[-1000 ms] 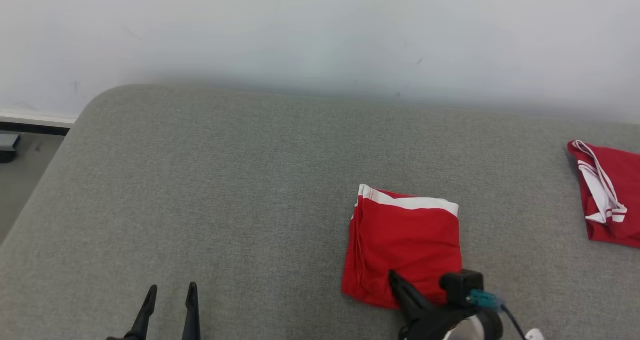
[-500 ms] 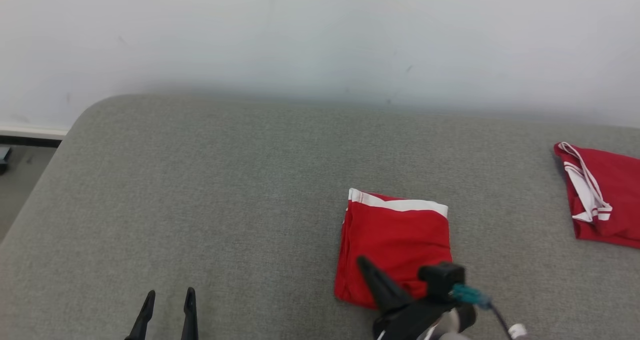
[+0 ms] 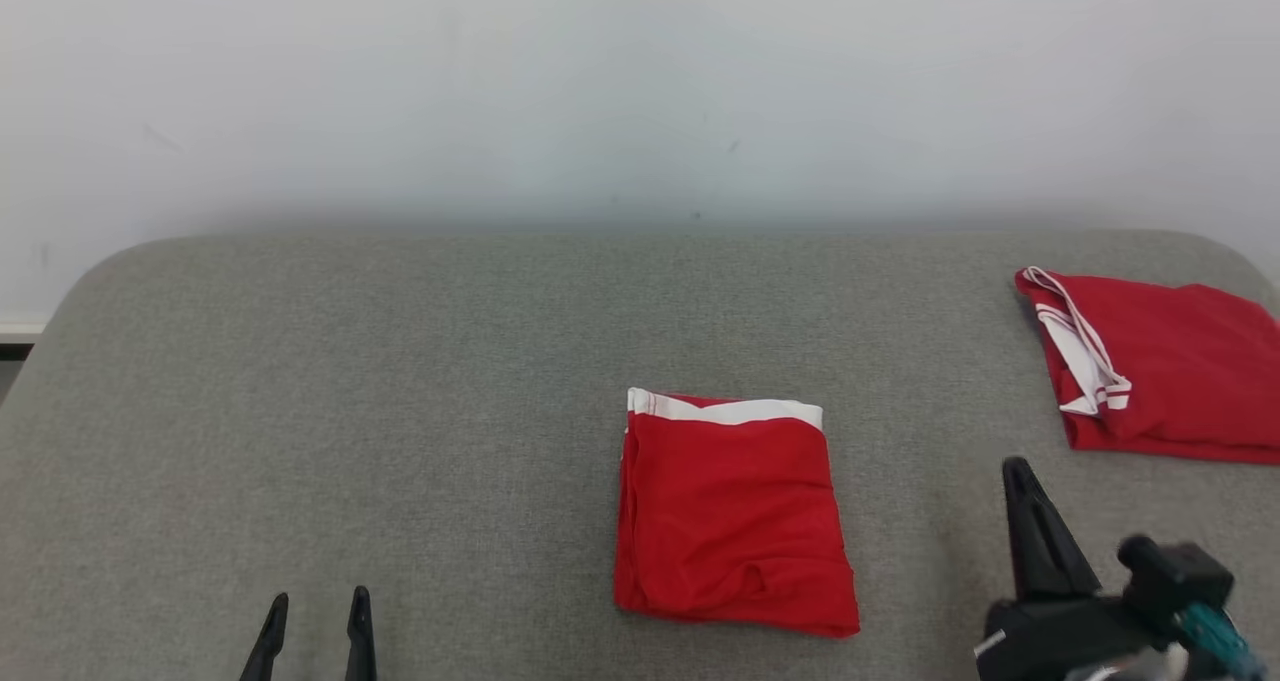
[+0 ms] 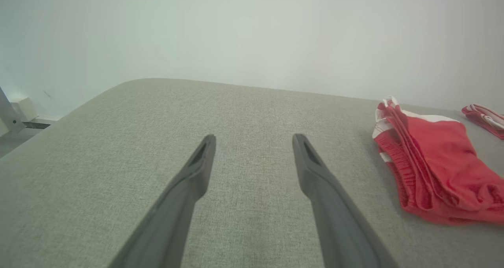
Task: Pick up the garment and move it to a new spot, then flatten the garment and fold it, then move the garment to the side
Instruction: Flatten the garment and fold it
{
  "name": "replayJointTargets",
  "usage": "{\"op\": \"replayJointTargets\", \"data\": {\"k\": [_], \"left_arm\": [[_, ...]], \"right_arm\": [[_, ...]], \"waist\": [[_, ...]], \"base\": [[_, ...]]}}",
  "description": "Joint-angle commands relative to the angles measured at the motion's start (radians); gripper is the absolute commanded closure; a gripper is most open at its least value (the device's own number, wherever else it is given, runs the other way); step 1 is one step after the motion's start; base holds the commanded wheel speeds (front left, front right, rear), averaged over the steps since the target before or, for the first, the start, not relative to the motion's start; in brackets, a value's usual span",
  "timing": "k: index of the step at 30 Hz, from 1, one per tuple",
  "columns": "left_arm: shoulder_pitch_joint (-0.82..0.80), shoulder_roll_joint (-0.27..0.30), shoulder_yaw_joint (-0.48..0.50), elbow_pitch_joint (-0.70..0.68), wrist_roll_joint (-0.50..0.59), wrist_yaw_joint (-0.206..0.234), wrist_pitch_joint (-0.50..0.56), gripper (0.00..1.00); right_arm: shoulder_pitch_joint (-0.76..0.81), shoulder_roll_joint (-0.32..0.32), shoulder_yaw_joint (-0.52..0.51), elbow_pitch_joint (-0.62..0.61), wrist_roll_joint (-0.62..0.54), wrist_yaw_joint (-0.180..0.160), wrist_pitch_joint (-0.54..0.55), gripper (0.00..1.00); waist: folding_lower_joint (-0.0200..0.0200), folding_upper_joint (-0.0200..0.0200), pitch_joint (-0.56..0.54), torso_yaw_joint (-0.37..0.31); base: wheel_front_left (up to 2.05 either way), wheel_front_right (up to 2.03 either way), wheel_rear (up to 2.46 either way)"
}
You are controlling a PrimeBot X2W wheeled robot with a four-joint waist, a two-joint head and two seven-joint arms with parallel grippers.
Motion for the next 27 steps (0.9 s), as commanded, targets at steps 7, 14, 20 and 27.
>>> {"op": "replayJointTargets", "data": {"k": [7,14,20,27], "left_arm": [[0.011,-0.001,0.015,-0.031,0.026,0.011,-0.003,0.0],[0.019,-0.001,0.029,-0.052,0.056,0.016,-0.003,0.0],[0.027,-0.001,0.041,-0.071,0.089,0.017,-0.003,0.0],[0.05,-0.001,0.045,-0.079,0.105,0.014,-0.003,0.0]], "right_arm": [[0.17,0.058,-0.099,-0.142,-0.113,-0.002,0.0,0.0],[0.224,0.072,-0.048,-0.214,-0.169,-0.002,0.001,0.0],[0.23,0.096,-0.051,-0.238,-0.189,-0.002,0.0,0.0],[0.225,0.111,-0.067,-0.232,-0.216,-0.002,0.0,0.0]], "waist": [[0.0001,0.0,-0.002,-0.043],[0.0001,0.0,0.002,-0.058],[0.0001,0.0,0.0,-0.056],[0.0001,0.0,0.0,-0.044]], "base": [[0.0,0.0,0.0],[0.0,0.0,0.0],[0.0,0.0,0.0],[0.0,0.0,0.0]]}}
